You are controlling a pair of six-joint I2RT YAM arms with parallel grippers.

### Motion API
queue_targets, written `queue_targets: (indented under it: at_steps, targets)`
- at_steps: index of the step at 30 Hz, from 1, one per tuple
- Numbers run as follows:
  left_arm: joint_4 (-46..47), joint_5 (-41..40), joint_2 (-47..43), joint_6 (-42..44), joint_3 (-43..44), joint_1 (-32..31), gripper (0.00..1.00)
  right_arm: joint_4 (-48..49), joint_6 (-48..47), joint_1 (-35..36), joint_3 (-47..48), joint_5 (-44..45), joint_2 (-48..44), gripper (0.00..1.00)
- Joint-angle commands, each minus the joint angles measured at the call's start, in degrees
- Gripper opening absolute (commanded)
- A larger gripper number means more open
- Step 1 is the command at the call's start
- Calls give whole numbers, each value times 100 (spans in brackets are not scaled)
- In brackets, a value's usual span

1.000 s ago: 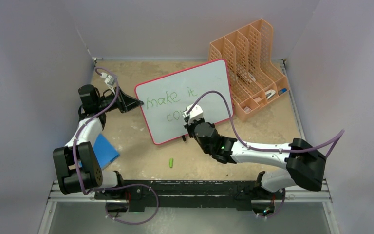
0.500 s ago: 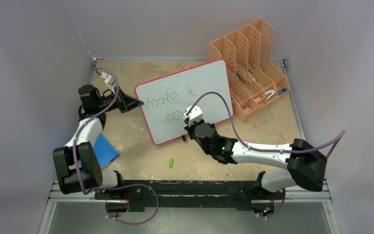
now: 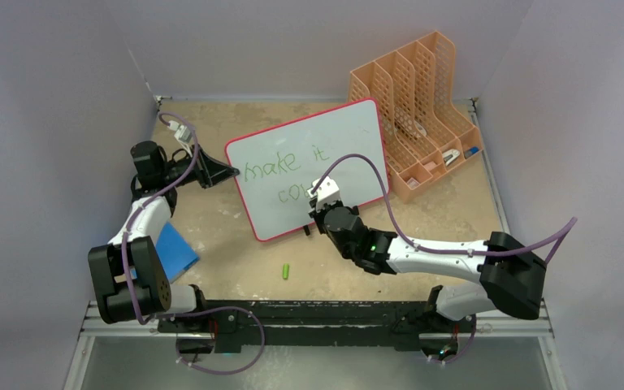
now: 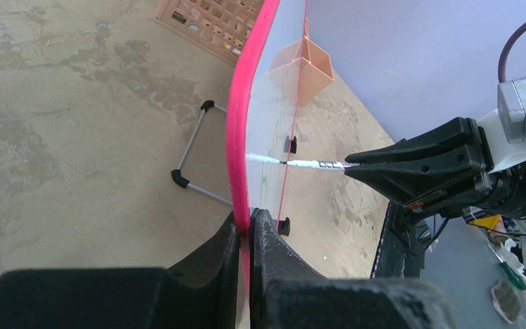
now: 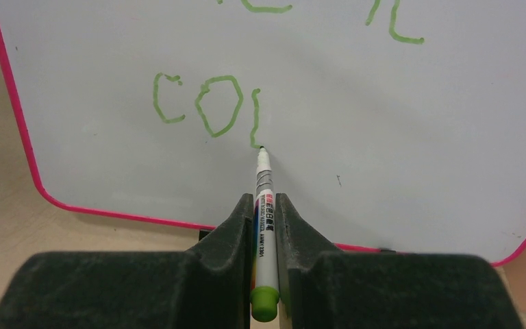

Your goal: Write a sentence on the whiteboard

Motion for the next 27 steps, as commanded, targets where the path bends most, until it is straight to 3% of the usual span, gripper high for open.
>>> queue_targets:
  at_steps: [1,27]
  targets:
    - [-12,13,-89,249,68,-107,0,-35,29,-66,40,412,-43,0]
    - [-29,9,-107,258,68,-108,0,480,-427,-270,489,344,99,0]
